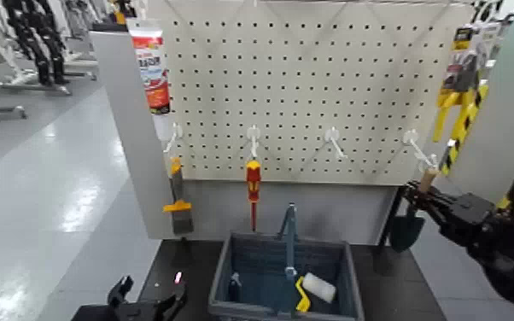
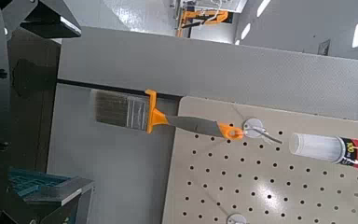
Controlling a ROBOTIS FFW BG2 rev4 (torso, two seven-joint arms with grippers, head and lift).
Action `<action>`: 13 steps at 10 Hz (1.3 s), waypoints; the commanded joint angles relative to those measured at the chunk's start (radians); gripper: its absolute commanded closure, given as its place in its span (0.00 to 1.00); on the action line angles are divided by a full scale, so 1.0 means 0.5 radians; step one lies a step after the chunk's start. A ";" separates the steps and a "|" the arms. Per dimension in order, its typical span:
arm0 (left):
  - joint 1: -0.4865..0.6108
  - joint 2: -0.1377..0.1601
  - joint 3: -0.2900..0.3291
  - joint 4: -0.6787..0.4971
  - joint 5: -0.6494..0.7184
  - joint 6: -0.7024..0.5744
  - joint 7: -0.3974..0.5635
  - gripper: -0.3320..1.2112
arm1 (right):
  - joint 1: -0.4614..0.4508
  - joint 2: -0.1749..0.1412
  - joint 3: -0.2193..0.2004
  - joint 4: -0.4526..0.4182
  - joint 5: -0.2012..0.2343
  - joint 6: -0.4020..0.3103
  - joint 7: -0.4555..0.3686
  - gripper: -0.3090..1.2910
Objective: Put the tool with the wooden handle into the crate.
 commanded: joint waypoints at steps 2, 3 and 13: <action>0.001 0.000 0.000 -0.002 0.000 -0.003 0.000 0.29 | 0.104 0.103 -0.035 -0.166 -0.133 -0.010 0.002 0.94; 0.001 0.000 0.000 -0.002 0.000 -0.006 0.000 0.29 | 0.125 0.137 -0.032 -0.194 -0.176 -0.028 0.005 0.94; 0.004 0.003 0.000 -0.002 0.015 -0.022 0.000 0.29 | 0.199 0.489 0.219 0.211 -0.584 -0.449 -0.139 0.94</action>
